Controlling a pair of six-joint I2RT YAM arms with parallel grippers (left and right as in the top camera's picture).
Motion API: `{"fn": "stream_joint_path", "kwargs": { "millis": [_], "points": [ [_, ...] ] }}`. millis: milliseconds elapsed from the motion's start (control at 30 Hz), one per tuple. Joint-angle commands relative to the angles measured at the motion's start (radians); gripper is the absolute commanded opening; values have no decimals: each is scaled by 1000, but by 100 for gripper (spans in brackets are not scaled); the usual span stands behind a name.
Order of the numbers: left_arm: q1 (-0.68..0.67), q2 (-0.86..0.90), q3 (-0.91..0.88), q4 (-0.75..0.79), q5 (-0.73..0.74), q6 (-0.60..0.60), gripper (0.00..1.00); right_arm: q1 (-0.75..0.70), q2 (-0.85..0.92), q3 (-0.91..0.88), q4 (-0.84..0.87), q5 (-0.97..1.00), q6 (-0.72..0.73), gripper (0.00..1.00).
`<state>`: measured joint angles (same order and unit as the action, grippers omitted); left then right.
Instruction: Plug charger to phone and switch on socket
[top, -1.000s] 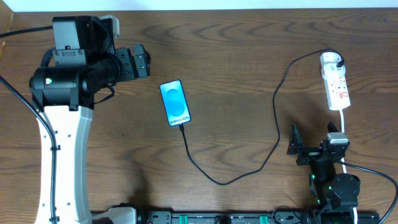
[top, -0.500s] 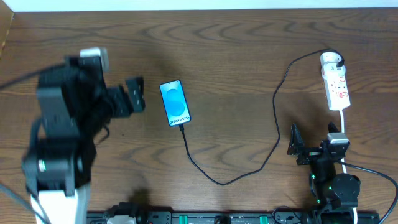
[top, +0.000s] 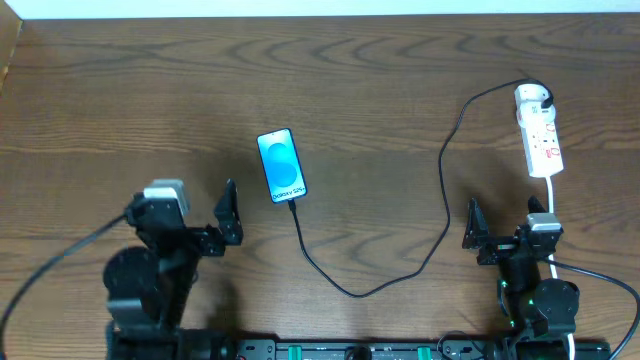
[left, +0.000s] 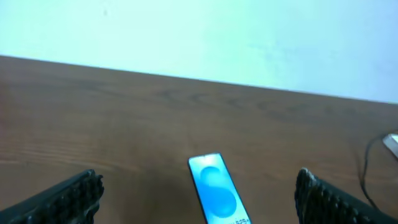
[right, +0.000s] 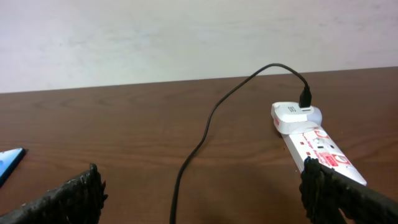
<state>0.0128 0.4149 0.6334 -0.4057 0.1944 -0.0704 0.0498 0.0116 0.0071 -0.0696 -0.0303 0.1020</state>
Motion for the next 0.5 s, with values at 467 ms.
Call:
{"fn": "stream_joint_path", "kwargs": {
  "millis": [467],
  "points": [
    [3, -350, -418, 229, -135, 51, 100, -5, -6, -2, -5, 1, 9, 99]
  ]
}}
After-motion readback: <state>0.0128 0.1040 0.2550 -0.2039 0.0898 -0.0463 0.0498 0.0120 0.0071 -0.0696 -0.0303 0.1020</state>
